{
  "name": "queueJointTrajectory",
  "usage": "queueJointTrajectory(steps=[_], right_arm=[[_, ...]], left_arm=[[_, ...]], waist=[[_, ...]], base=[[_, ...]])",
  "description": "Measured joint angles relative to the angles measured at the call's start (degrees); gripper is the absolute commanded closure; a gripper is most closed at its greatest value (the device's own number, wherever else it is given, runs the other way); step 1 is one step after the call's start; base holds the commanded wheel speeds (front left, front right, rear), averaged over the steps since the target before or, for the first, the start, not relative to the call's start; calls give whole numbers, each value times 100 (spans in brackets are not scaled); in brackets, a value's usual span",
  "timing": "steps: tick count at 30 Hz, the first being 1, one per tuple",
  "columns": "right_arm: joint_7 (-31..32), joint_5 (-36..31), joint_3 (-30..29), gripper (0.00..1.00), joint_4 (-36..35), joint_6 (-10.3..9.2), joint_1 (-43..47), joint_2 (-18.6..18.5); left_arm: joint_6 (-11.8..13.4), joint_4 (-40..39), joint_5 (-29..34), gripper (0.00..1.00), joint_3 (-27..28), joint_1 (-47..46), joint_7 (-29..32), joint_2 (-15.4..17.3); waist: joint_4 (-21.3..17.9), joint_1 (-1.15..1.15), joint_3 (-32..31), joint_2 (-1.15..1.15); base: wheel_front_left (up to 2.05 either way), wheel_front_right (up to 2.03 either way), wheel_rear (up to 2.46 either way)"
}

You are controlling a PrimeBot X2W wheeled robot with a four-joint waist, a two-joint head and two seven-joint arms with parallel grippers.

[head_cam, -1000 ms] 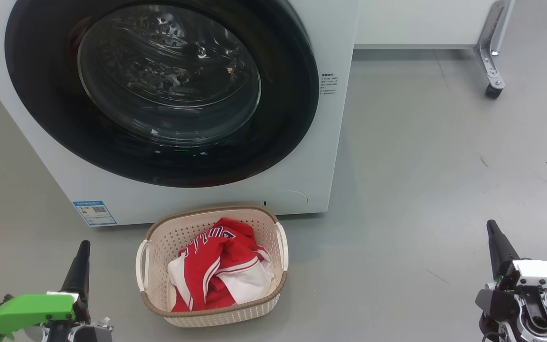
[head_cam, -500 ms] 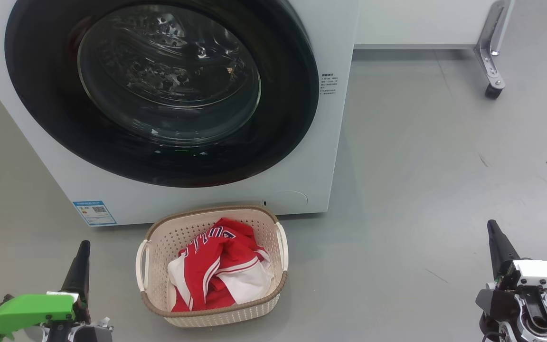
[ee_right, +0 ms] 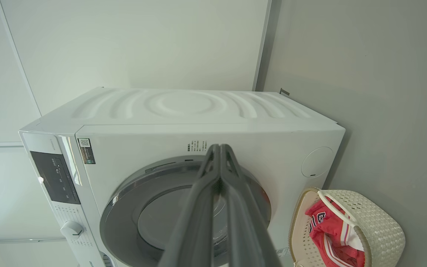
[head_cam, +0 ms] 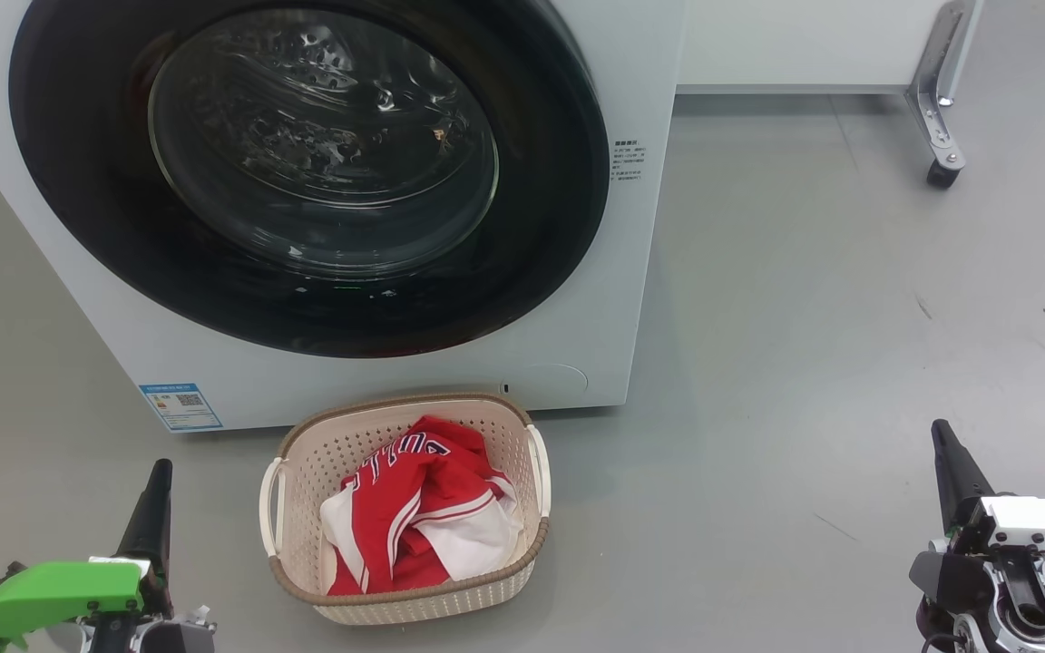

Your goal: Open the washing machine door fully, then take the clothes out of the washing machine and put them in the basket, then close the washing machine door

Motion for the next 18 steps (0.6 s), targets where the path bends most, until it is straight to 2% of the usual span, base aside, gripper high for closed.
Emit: queueJointTrajectory(steps=[18], right_arm=[[18, -1, -10, 100, -3, 0, 0, 3]], left_arm=[[0, -1, 0, 100, 1, 0, 0, 0]], waist=[[0, 0, 0, 0]], base=[[0, 0, 0]])
